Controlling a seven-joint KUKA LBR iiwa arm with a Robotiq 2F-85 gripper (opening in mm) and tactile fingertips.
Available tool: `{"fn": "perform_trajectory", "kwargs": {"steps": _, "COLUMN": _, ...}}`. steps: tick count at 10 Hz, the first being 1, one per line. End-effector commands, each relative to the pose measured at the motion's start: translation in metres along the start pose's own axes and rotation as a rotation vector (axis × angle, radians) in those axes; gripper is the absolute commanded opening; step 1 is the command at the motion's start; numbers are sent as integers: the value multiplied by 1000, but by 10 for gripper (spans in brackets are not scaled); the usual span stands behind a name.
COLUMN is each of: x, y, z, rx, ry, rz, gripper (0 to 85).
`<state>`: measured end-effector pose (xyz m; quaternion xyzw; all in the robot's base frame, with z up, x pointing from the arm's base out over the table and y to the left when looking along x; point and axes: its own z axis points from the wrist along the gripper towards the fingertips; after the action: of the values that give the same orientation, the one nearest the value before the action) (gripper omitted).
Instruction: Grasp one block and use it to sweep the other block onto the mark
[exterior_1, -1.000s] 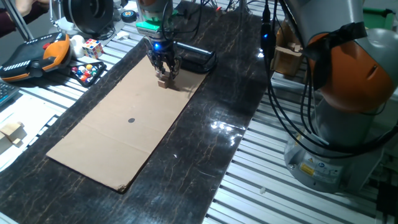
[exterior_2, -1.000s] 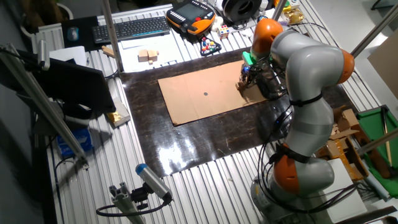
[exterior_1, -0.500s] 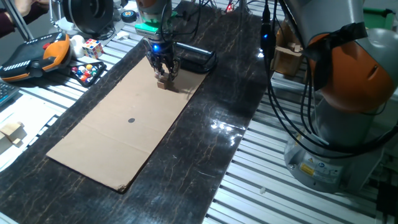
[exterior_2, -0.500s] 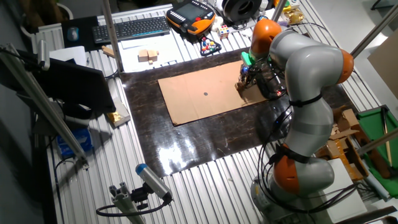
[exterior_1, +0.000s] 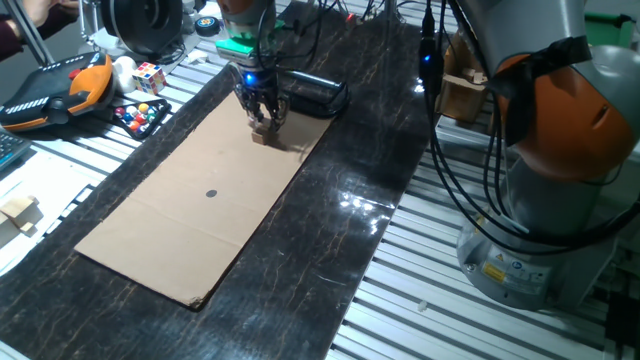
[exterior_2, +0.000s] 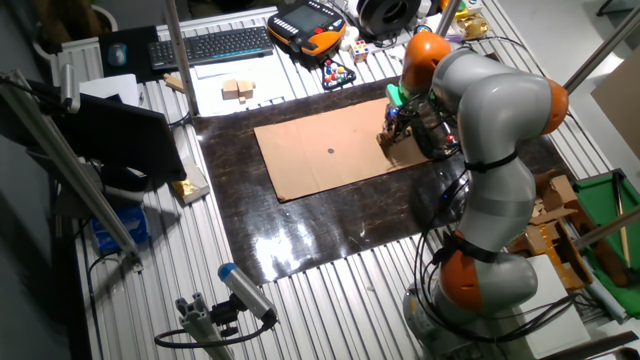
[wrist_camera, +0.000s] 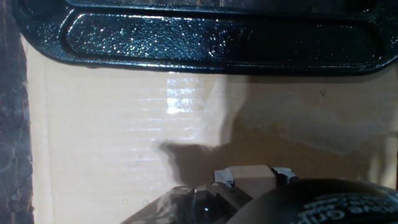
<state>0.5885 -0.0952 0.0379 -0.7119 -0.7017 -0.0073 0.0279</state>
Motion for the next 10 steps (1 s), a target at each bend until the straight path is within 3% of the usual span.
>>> {"fn": "perform_trajectory", "kwargs": {"steps": 1, "x": 2, "y": -1, "z": 1, "rx": 2, "ry": 1, "rz": 1, "gripper": 10}}
{"fn": "perform_trajectory", "kwargs": {"steps": 10, "x": 21, "y": -4, "z": 3, "rx": 6, "ry": -3, "rz": 29, "gripper": 10}}
